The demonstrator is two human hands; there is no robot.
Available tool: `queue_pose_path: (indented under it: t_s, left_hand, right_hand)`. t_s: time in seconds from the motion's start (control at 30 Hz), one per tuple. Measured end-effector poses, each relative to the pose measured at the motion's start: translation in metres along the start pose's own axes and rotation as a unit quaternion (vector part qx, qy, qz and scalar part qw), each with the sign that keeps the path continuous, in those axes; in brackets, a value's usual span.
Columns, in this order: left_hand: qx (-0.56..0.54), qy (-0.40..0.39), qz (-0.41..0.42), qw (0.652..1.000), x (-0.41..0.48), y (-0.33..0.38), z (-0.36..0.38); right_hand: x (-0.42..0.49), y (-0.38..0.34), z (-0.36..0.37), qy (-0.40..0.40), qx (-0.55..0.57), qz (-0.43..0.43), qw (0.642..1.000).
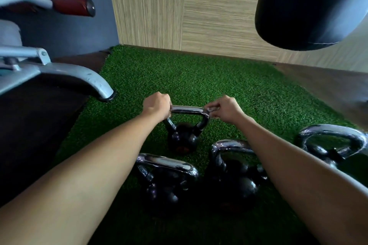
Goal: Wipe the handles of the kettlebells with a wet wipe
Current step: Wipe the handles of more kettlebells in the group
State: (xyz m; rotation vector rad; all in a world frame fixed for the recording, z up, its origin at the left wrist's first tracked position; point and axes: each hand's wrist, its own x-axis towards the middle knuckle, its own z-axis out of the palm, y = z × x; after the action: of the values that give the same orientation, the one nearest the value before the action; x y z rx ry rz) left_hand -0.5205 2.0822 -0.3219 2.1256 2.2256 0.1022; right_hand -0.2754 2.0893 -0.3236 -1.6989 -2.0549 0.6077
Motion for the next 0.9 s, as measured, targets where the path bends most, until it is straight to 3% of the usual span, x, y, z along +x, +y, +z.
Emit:
queue_pose_path:
  t_s: [0.13,0.23,0.3,0.37,0.5,0.6,0.77,0.9]
  left_hand:
    - [-0.081,-0.033,-0.01,0.996,-0.022,0.007,-0.016]
    - [-0.255,-0.038,0.076,0.963,-0.052,0.024,-0.028]
    - [-0.309,-0.1,0.143,0.935,-0.077,0.04,-0.036]
    - [-0.285,-0.138,0.195,0.928,-0.094,0.057,-0.038]
    - [-0.196,-0.079,0.233,0.949,-0.109,0.084,-0.029]
    - [-0.174,-0.09,0.237,0.951,-0.119,0.088,-0.033]
    - [-0.148,-0.067,0.258,0.952,-0.138,0.093,-0.034]
    - [-0.165,-0.033,0.243,0.955,-0.14,0.097,-0.02]
  right_hand:
    - [-0.037,-0.019,-0.031,0.01,0.019,-0.057,0.998]
    - [-0.078,-0.028,-0.057,-0.01,0.005,-0.099,0.995]
    - [-0.102,-0.022,-0.067,-0.005,-0.017,-0.104,0.994]
    - [-0.124,-0.012,-0.075,0.018,-0.05,-0.101,0.994]
    - [-0.156,0.006,-0.084,0.049,-0.098,-0.083,0.99]
    - [-0.166,0.007,-0.086,0.063,-0.089,-0.066,0.992]
    - [-0.167,-0.016,-0.082,-0.014,-0.178,-0.12,0.977]
    - [-0.161,-0.024,-0.074,-0.023,-0.232,-0.153,0.96]
